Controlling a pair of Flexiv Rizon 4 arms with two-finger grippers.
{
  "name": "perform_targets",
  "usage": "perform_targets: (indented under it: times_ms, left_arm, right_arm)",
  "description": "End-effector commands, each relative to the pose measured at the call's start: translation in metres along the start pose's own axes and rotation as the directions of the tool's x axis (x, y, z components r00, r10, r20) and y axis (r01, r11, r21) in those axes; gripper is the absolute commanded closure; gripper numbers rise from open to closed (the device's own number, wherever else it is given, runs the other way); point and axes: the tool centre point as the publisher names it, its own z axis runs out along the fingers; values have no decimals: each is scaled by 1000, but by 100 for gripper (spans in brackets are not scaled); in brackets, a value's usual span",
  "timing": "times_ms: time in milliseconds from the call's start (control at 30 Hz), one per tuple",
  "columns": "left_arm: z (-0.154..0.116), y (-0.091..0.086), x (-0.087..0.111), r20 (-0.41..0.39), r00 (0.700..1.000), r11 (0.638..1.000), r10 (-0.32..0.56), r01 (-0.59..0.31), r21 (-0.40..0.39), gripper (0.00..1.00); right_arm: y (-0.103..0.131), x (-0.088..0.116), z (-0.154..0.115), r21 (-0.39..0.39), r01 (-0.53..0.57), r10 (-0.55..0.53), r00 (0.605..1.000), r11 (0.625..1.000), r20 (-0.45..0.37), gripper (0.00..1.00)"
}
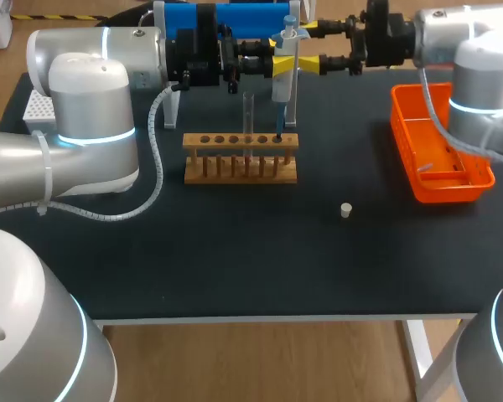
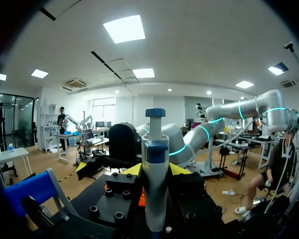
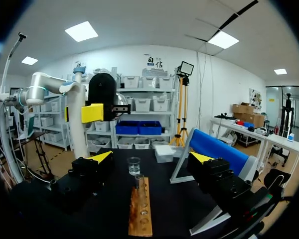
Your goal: Invert the test tube, pick up the pipette, mount the tip to pipette, aspirate from beaker and dispense into the tube, eject the tip, return the pipette, and cap with the stopper.
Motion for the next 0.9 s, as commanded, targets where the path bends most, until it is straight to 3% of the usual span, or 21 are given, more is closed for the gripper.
perform_targets:
  times_ms: [33,200,567,900]
  left_arm:
    - [0,-1,-1,-2,1000,1000,-1,1,-1,100]
    - [0,-1,-1,-2,1000,1000,-1,1,-1,100]
    - [0,-1,-1,-2,1000,1000,-1,1,-1,100]
    - [0,-1,-1,-2,1000,1000,-1,1,-1,100]
  right_arm:
    - [1,-15,12,10,-1,1,1000,1000,18,0]
    - [2,-30,24,75,43,-46,998,996,45,0]
    - [-2,-56,39,96,7,-16,995,995,95,0]
    - [-22,-78,44,131,-24,6,991,991,136,0]
